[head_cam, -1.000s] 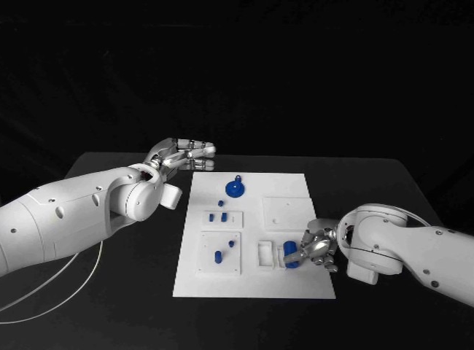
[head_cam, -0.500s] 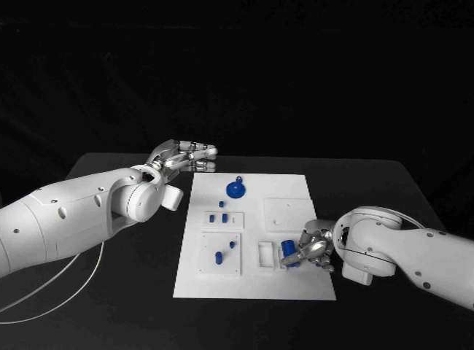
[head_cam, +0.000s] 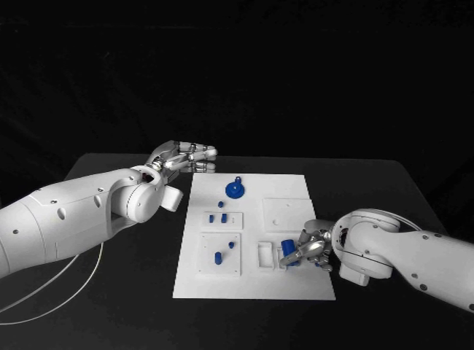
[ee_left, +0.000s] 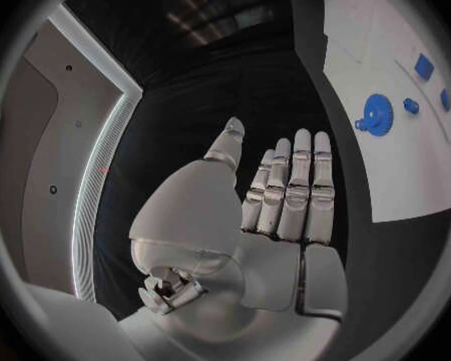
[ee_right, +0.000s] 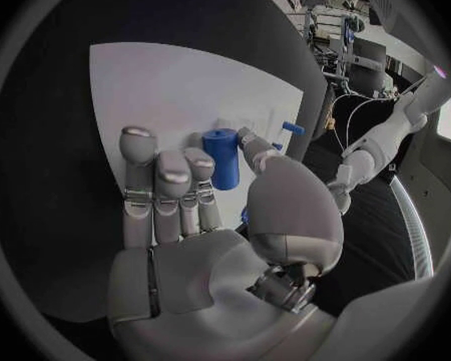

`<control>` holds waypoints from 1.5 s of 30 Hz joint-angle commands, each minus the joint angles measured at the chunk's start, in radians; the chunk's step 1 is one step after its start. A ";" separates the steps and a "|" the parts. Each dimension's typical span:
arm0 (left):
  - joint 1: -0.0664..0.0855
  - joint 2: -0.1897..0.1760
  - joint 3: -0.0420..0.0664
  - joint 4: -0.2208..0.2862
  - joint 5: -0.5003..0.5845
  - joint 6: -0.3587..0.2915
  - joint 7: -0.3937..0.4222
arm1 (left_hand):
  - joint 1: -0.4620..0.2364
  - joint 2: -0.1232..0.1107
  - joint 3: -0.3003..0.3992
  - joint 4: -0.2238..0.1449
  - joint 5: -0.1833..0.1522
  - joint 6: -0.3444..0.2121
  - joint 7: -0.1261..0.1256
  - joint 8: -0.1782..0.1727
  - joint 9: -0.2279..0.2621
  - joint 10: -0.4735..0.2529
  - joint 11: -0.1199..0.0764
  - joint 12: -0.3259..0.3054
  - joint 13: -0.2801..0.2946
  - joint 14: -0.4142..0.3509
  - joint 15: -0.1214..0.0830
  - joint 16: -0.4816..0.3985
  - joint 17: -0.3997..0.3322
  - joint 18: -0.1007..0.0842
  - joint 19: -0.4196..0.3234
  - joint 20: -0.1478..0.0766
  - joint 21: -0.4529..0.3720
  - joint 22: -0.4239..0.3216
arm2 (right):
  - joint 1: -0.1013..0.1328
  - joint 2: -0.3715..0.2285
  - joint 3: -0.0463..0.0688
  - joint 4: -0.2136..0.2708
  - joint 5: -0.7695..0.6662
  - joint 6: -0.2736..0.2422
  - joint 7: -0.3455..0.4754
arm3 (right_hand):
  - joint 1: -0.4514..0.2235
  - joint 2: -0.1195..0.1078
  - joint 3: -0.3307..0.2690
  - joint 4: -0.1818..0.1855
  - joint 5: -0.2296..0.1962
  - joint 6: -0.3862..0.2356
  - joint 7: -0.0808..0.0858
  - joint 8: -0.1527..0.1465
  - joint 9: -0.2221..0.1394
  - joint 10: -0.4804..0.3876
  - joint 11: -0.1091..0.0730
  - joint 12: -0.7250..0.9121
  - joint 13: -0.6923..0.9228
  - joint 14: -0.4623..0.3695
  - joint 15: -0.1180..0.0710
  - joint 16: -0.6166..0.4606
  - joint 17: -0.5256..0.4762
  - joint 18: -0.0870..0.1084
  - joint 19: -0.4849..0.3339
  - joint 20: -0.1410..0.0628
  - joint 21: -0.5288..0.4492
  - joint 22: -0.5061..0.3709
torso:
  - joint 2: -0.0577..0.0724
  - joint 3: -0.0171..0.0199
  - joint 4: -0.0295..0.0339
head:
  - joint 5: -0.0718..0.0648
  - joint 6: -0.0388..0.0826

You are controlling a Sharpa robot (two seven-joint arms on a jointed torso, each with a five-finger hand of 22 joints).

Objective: Assemble the parts on the task board

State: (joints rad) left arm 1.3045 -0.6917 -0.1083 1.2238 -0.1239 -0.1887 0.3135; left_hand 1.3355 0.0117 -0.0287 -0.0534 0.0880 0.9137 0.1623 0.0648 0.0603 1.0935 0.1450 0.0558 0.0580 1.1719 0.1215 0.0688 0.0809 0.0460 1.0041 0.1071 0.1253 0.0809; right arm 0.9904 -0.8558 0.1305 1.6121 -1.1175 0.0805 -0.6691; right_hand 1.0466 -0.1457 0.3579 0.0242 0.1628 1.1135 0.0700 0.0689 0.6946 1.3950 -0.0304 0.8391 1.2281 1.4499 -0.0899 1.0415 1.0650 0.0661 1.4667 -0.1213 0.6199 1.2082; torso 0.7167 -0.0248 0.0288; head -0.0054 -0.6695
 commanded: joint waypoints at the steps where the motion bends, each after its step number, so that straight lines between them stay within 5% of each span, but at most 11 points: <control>1: 0.000 0.000 0.001 0.004 -0.005 0.018 -0.001 | -0.002 -0.010 0.000 0.007 -0.005 -0.008 0.001 -0.004 -0.002 -0.008 -0.002 0.004 0.002 -0.007 0.001 -0.004 -0.001 0.000 -0.003 0.003 0.005 -0.002 | -0.012 -0.006 -0.010 -0.001 -0.021 -0.051 -0.060 | 0.009 0.025 0.052 -0.056 0.003 0.011 0.003 -0.005 -0.624 -0.009 -0.001 0.008 -0.002 0.006 -0.001 0.004 0.000 0.017 0.045 0.009 0.004 0.002 | 0.001 0.0012 0.0011 | 0.000 0.000; 10: 0.000 -0.005 0.001 0.005 -0.006 0.018 -0.005 | -0.002 -0.011 0.001 0.008 -0.005 -0.013 0.002 -0.004 -0.002 -0.010 -0.001 0.004 0.002 -0.007 0.001 -0.004 0.000 0.000 -0.003 0.003 0.005 -0.002 | -0.009 -0.048 -0.007 0.055 0.069 -0.127 -0.039 | 0.002 0.027 0.051 -0.053 -0.002 0.039 -0.006 -0.005 -0.624 -0.008 -0.004 0.010 -0.006 0.006 -0.003 0.007 0.001 0.015 0.045 0.008 0.007 0.007 | 0.000 -0.0001 -0.0001 | 0.002 -0.002; 15: 0.000 -0.004 0.001 0.004 -0.006 0.019 -0.005 | -0.004 -0.011 0.002 0.012 -0.005 -0.013 0.001 -0.004 -0.002 -0.007 -0.002 0.005 0.002 -0.007 0.002 -0.004 0.000 0.000 -0.003 0.003 0.005 -0.002 | -0.004 -0.067 -0.001 0.084 0.107 -0.153 -0.031 | -0.002 0.033 0.053 -0.031 -0.065 0.056 -0.011 -0.006 -0.624 -0.007 -0.006 0.010 -0.009 0.006 -0.004 0.009 0.001 0.013 0.046 0.006 0.014 0.013 | 0.000 0.0001 0.0001 | -0.002 0.000; 20: 0.000 -0.003 0.001 0.004 -0.006 0.021 -0.007 | -0.005 -0.011 0.003 0.013 -0.005 -0.012 0.001 -0.004 -0.001 -0.008 -0.002 0.004 0.002 -0.008 0.002 -0.004 0.000 0.000 -0.003 0.003 0.005 -0.002 | -0.001 -0.077 0.008 0.104 0.132 -0.162 -0.025 | 0.005 0.030 0.052 -0.018 -0.074 0.066 -0.013 -0.006 -0.624 -0.007 -0.007 0.011 -0.014 0.006 -0.004 0.010 0.000 0.011 0.046 0.005 0.014 0.018 | 0.000 0.0005 0.0009 | -0.006 0.000; 45: 0.000 0.001 0.001 0.007 -0.031 0.027 -0.009 | -0.004 -0.011 0.003 0.014 -0.007 -0.014 0.001 -0.004 -0.002 -0.012 -0.001 0.004 0.001 -0.007 0.001 -0.004 0.000 0.000 -0.002 0.003 0.007 -0.001 | 0.001 -0.004 0.011 0.093 0.096 -0.087 -0.059 | 0.006 0.017 0.027 0.040 -0.096 0.077 -0.016 -0.005 -0.624 -0.010 -0.008 0.007 -0.023 0.006 -0.004 0.008 -0.002 0.010 0.046 0.006 0.009 0.025 | 0.000 -0.0020 0.0015 | -0.004 0.000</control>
State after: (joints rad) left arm 1.3043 -0.6932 -0.1084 1.2278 -0.1373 -0.1774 0.2980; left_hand 1.3316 0.0077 -0.0257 -0.0454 0.0880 0.9090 0.1640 0.0648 0.0598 1.0863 0.1451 0.0558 0.0586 1.1719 0.1215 0.0688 0.0810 0.0460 1.0041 0.1071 0.1293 0.0804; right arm 0.9917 -0.8637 0.1416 1.7077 -0.9817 -0.0396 -0.6970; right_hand 1.0541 -0.1232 0.3865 0.0594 0.0696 1.1841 0.0543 0.0609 0.0712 1.3848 -0.0337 0.8468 1.2057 1.4537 -0.0907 1.0456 1.0632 0.0768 1.4667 -0.1213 0.6317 1.2320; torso 0.7167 -0.0266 0.0314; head -0.0103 -0.6704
